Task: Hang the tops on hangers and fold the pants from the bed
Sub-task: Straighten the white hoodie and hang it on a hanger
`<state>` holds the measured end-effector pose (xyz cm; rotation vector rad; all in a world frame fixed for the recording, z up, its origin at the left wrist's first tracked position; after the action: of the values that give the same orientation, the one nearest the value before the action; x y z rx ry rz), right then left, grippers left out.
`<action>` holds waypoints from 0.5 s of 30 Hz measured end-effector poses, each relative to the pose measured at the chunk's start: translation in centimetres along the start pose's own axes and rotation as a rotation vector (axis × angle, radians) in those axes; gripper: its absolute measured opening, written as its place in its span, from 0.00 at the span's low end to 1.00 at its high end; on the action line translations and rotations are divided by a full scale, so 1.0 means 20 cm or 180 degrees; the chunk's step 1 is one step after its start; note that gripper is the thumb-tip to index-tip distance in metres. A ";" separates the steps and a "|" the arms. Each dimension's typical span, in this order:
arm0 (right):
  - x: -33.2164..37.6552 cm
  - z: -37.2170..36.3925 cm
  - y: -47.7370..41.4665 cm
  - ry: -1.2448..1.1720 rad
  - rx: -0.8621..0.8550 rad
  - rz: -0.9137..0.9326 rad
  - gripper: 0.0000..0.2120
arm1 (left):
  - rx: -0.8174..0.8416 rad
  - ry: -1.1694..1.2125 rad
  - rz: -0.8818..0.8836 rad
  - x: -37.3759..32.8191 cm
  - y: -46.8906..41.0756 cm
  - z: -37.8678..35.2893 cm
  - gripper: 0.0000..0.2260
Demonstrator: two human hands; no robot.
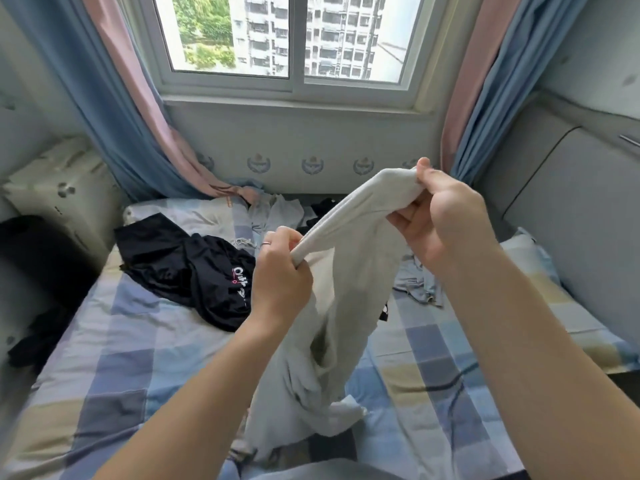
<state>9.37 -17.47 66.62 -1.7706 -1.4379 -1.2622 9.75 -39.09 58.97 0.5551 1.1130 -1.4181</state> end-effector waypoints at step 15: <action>-0.16 0.75 -0.31 0.0623 -0.0014 -0.0514 0.05 | 0.0444 0.1543 0.1039 -0.21 0.03 -0.43 0.15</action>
<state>8.53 -4.53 56.40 -1.5106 -1.4882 -1.4774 8.88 -29.50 58.65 1.1705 1.2335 -1.1054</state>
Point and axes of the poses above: each hand's wrist, its own y-axis away from the middle knuckle, its own z-axis out of the back of the hand, x = y × z, the point moved 9 cm from there along -y, towards the middle knuckle, and after that the axes turned 2 degrees about y, right-handed, at the moved point
